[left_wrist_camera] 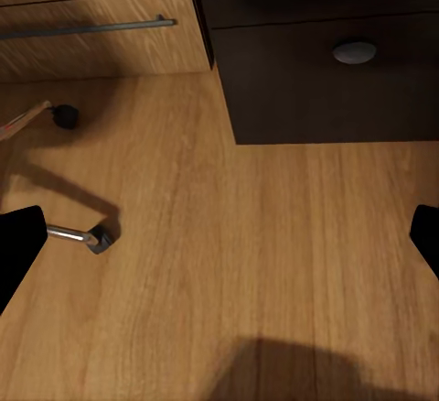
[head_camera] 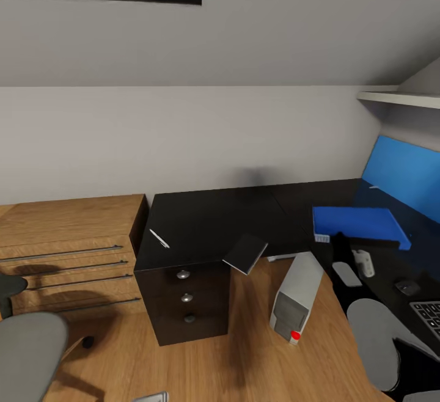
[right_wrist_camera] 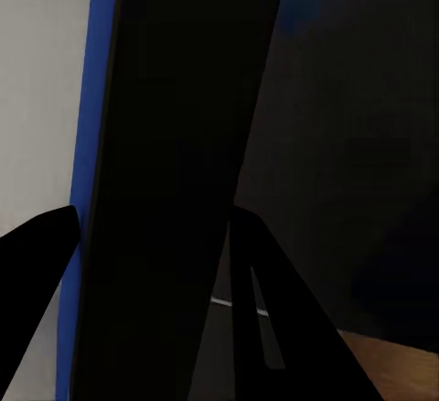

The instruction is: In the bedroom, organize the workspace by keeping the computer under the desk, ensuring the monitor is on the desk, placing the keyboard on the desk next to the monitor, placing the mouse on the desk next to the keyboard, moving the folder from the swivel chair onto the desk next to the mouse, stacking the notebook on top of the folder with the pen on top of the notebook, and positioning the swivel chair next to the desk.

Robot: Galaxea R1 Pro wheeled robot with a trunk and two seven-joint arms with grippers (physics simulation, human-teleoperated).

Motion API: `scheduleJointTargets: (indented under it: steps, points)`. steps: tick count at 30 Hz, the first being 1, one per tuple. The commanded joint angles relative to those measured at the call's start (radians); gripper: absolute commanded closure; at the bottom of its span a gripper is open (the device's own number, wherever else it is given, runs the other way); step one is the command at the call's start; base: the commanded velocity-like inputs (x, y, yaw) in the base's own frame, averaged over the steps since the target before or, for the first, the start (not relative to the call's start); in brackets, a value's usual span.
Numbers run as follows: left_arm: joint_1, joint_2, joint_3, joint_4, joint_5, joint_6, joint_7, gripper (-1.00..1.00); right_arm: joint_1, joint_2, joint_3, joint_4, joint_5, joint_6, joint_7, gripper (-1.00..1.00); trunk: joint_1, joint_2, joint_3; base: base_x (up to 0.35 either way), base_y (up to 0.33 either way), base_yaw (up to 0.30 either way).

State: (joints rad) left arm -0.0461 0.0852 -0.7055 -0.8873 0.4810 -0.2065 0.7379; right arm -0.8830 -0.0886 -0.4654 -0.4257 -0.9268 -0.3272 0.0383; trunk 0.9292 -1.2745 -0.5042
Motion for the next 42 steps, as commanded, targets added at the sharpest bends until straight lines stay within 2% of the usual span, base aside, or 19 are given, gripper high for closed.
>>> scheduleJointTargets:
  steps: [1,5,8,10,13,15,16,19,35,42]
  points:
    - [-0.001,0.001,-0.007,-0.001,0.010,-0.007,0.005,-1.00,-0.002,0.000,-0.008,0.002,-0.016,-0.003,0.006,1.00,0.000,-0.001,-0.001,0.000,0.000,0.000]
    - [-0.001,0.001,-0.007,-0.001,0.010,-0.007,0.005,-1.00,-0.003,0.001,-0.036,0.004,-0.060,-0.004,0.008,1.00,0.000,-0.001,-0.001,0.000,0.000,0.000]
    - [-0.001,0.000,-0.007,-0.001,0.011,-0.005,0.005,-1.00,-0.004,0.003,-0.054,0.009,-0.131,-0.004,0.013,1.00,0.000,-0.001,-0.001,0.000,0.000,0.000]
    - [-0.001,-0.002,-0.008,-0.001,0.012,-0.004,0.005,-1.00,-0.004,0.003,-0.058,0.011,-0.164,-0.004,0.018,1.00,0.000,-0.001,-0.001,0.021,-0.003,0.000]
    - [-0.001,-0.006,-0.007,-0.001,0.011,-0.005,0.005,-1.00,-0.004,0.006,-0.060,0.015,-0.186,-0.004,0.032,1.00,0.000,-0.001,-0.001,0.113,-0.037,0.000]
    - [-0.001,-0.011,-0.006,-0.001,0.011,-0.005,0.005,-1.00,-0.003,0.014,-0.062,0.017,-0.195,-0.004,0.055,1.00,0.000,-0.001,-0.001,0.222,-0.079,0.000]
    - [-0.001,-0.014,-0.006,-0.001,0.011,-0.005,0.004,-1.00,-0.002,0.021,-0.062,0.018,-0.197,-0.003,0.095,1.00,0.000,-0.001,-0.001,0.112,-0.049,0.000]
    - [-0.001,-0.015,-0.006,-0.001,0.011,-0.005,0.004,-1.00,-0.002,0.023,-0.061,0.019,-0.197,-0.003,0.109,1.00,0.000,-0.001,-0.001,0.069,-0.030,0.000]
    - [-0.002,-0.021,-0.006,0.001,0.011,-0.005,0.006,-1.00,0.000,0.023,-0.061,0.018,-0.194,-0.002,0.120,1.00,0.000,-0.001,-0.001,0.173,-0.094,0.000]
    - [-0.002,-0.021,-0.006,0.001,0.011,-0.005,0.007,-1.00,0.002,0.015,-0.061,0.019,-0.193,0.011,0.113,1.00,0.000,-0.001,-0.001,0.125,-0.125,0.000]
